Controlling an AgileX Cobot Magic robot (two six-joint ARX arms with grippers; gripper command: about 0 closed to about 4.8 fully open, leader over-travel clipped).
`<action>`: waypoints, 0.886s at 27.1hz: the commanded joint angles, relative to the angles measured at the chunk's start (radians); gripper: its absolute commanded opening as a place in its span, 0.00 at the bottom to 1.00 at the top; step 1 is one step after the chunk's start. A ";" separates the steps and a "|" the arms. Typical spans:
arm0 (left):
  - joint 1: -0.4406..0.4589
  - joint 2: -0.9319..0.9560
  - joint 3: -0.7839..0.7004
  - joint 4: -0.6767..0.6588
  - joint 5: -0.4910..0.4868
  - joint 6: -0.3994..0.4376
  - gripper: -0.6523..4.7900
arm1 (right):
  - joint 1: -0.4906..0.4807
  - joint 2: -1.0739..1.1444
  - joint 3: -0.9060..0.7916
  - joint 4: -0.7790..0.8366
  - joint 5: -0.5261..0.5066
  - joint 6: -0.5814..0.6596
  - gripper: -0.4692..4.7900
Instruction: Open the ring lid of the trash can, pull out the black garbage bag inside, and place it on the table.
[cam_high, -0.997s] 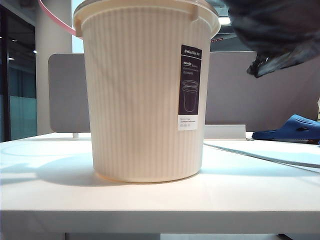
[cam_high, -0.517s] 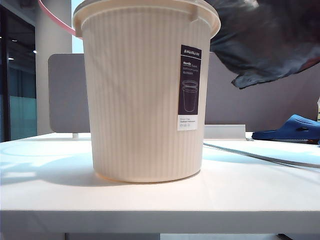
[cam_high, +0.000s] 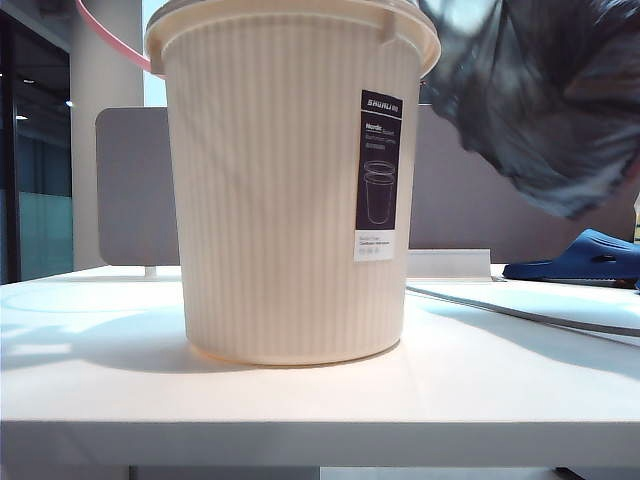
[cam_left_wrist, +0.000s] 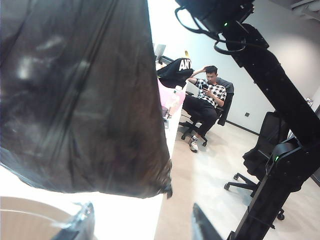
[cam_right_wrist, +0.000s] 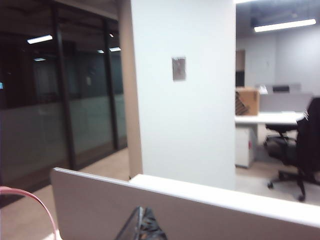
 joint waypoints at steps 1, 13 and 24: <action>-0.001 -0.004 0.000 0.002 -0.006 0.008 0.57 | 0.001 -0.007 -0.011 -0.024 0.027 -0.045 0.09; -0.001 -0.004 0.000 -0.002 -0.006 0.008 0.57 | 0.017 -0.007 -0.037 -0.118 0.050 -0.142 0.09; -0.001 -0.004 0.000 -0.002 -0.007 0.008 0.57 | 0.051 -0.010 -0.148 -0.160 0.047 -0.203 0.09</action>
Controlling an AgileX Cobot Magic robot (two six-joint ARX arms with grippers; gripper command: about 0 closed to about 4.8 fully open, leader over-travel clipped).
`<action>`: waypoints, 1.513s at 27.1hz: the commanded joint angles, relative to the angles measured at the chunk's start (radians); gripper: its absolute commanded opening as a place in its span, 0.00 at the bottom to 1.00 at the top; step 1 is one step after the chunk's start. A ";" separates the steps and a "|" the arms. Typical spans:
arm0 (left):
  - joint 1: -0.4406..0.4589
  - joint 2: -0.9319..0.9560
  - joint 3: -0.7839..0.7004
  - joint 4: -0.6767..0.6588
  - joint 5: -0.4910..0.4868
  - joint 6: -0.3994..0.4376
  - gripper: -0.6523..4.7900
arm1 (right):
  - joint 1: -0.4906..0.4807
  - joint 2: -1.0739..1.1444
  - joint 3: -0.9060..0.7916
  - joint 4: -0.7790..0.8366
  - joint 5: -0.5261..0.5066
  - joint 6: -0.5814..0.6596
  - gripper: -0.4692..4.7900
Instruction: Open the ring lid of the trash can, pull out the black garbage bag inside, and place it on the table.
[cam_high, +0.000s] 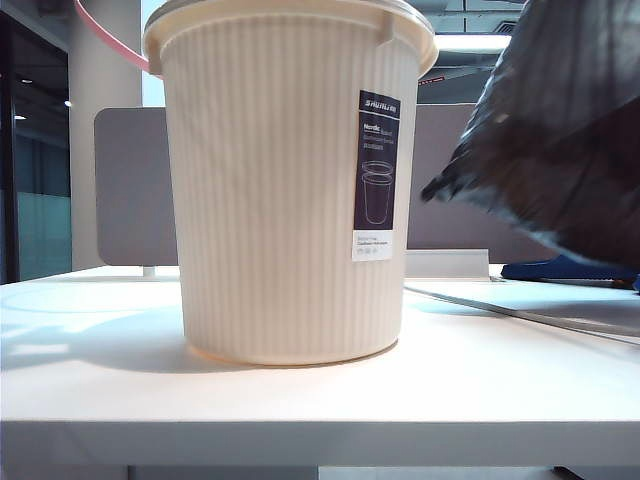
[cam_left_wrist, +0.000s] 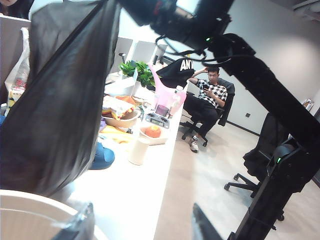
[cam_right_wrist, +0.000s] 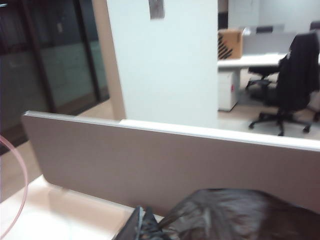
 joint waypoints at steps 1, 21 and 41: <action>-0.001 -0.003 0.001 0.005 0.001 0.008 0.57 | 0.028 -0.011 -0.034 0.011 -0.002 -0.036 0.09; -0.001 -0.003 0.001 0.001 0.001 0.008 0.57 | 0.172 -0.013 -0.227 0.012 0.156 -0.134 0.09; -0.001 -0.003 0.000 -0.003 0.001 0.007 0.57 | 0.211 -0.013 -0.435 0.073 0.163 -0.156 0.09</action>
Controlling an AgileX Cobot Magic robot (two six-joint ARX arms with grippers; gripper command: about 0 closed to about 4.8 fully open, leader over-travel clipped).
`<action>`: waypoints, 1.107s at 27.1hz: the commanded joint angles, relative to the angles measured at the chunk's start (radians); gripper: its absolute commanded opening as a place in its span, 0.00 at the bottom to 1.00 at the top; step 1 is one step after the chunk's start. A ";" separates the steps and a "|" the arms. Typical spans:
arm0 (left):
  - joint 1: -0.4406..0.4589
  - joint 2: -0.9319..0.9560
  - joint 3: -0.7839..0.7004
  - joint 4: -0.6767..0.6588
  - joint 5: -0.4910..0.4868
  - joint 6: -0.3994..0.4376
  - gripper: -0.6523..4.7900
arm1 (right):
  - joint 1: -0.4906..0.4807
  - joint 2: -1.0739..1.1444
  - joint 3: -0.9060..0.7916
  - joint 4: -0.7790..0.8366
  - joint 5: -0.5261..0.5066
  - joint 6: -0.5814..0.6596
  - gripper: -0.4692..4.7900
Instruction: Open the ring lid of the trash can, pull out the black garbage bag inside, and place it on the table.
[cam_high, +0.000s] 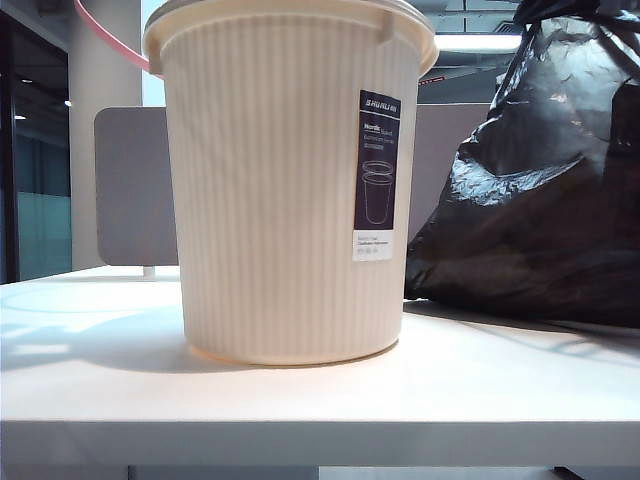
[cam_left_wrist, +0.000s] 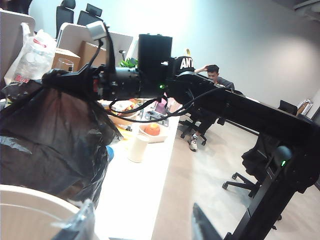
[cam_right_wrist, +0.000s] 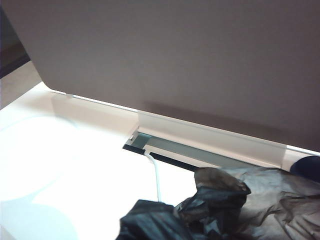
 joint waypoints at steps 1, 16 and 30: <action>0.000 -0.004 0.002 0.012 0.001 0.008 0.57 | 0.003 -0.007 -0.025 0.029 0.002 -0.004 0.09; 0.000 -0.004 0.001 0.004 -0.002 0.013 0.57 | 0.004 -0.007 -0.122 0.068 -0.010 -0.003 0.09; 0.000 -0.003 0.001 -0.032 -0.021 0.042 0.57 | 0.003 -0.007 -0.122 0.068 -0.048 0.009 0.34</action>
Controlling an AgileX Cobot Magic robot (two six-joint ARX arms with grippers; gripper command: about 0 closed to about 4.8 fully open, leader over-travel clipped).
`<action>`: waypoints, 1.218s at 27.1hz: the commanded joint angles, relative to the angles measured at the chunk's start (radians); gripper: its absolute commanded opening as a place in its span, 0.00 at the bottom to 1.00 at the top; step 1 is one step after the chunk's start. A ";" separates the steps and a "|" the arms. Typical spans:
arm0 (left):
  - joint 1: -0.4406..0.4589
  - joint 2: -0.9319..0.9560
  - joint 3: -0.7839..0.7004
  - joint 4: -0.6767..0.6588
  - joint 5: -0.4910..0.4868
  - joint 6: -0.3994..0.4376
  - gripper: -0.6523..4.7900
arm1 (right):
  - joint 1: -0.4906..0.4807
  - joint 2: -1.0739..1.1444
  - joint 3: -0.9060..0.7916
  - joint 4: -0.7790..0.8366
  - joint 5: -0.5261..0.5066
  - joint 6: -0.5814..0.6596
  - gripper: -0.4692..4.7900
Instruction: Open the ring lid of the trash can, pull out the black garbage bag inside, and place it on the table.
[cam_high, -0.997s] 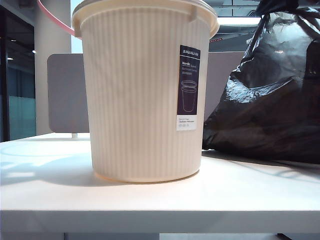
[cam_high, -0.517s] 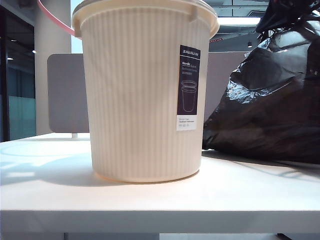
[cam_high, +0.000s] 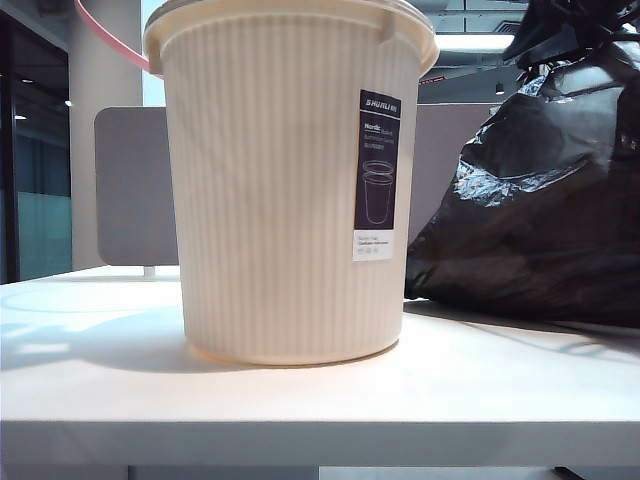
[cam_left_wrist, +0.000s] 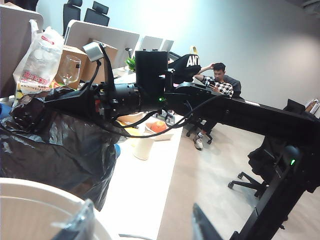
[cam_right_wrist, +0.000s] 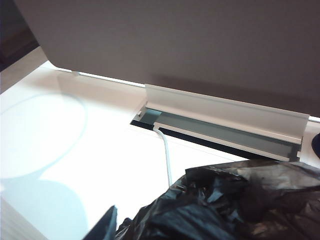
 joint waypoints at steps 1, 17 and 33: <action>0.000 -0.003 0.003 0.003 -0.004 0.008 0.57 | 0.002 -0.007 0.003 0.011 -0.019 0.006 0.37; 0.000 -0.003 0.003 0.003 -0.005 0.011 0.57 | 0.002 -0.092 0.003 -0.029 -0.060 0.021 0.44; 0.000 -0.004 0.003 -0.003 -0.004 0.007 0.57 | 0.002 -0.235 0.003 -0.161 -0.056 0.021 0.51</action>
